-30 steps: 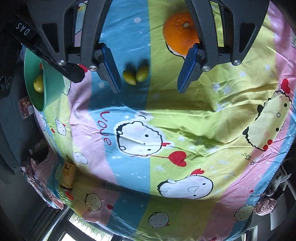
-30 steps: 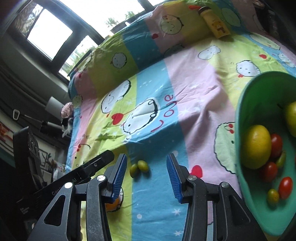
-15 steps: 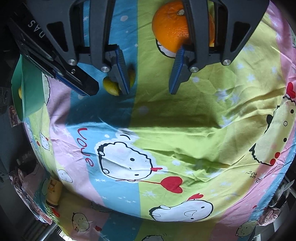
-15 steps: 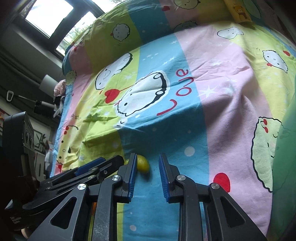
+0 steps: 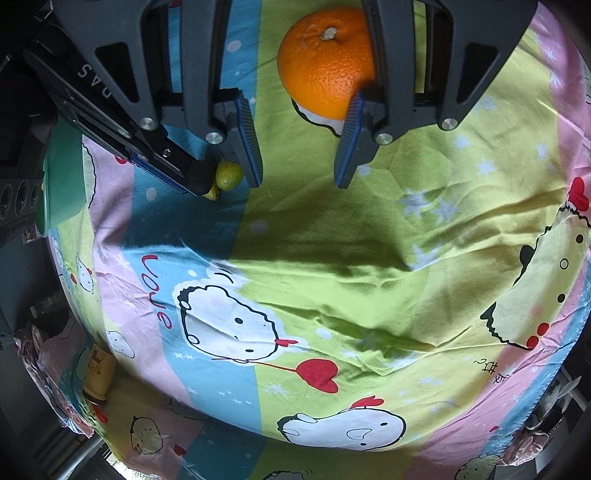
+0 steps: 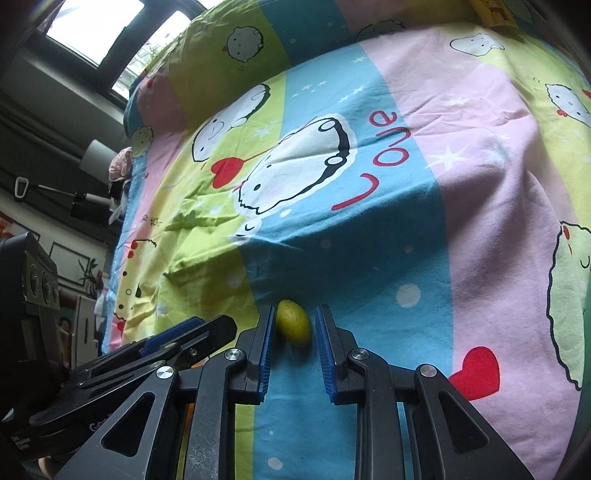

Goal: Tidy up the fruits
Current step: 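Move both grippers back to the remaining green olives, then close the left gripper on an olive while the right gripper grasps another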

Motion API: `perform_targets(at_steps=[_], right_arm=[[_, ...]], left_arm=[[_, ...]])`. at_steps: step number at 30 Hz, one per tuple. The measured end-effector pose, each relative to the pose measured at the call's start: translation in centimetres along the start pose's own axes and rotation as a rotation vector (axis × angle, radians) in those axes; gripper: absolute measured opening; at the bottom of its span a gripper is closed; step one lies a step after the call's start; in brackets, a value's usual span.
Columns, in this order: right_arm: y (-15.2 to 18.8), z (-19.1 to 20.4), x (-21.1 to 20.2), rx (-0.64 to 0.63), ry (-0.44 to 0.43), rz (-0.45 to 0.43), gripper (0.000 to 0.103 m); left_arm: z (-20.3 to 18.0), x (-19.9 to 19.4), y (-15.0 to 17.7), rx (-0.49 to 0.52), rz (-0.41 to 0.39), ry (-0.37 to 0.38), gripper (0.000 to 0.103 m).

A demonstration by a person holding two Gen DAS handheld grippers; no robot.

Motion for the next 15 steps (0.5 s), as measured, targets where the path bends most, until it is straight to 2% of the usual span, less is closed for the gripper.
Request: perform_targets(at_steps=[2,3,9,15], right_arm=[[0.0,0.0,0.0,-0.001,0.004,-0.004,0.025],[0.0,0.1,0.0,-0.006,0.002,-0.007,0.021],[0.0,0.1,-0.5,-0.014,0.053,-0.042,0.021],[-0.5,-1.7,-2.6,0.04,0.059,-0.084,0.021]], left_arm=[[0.0,0.0,0.0,-0.001,0.0,0.007,0.039],[0.0,0.0,0.0,-0.001,0.0,0.003,0.039],[-0.2,-0.2,0.1,-0.004,-0.006,0.017,0.041],[-1.9,0.2,0.4,0.041,-0.004,0.026,0.041]])
Point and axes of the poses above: each gripper's, at about its wrist camera, not at the fingertips, and x roughly the way its jaws point, z to its left, y to its underside, the point moved 7 cm from there along x, roughly the way its jaws point, and after that the axes turned 13 degrees about y, right-handed, at the moved point
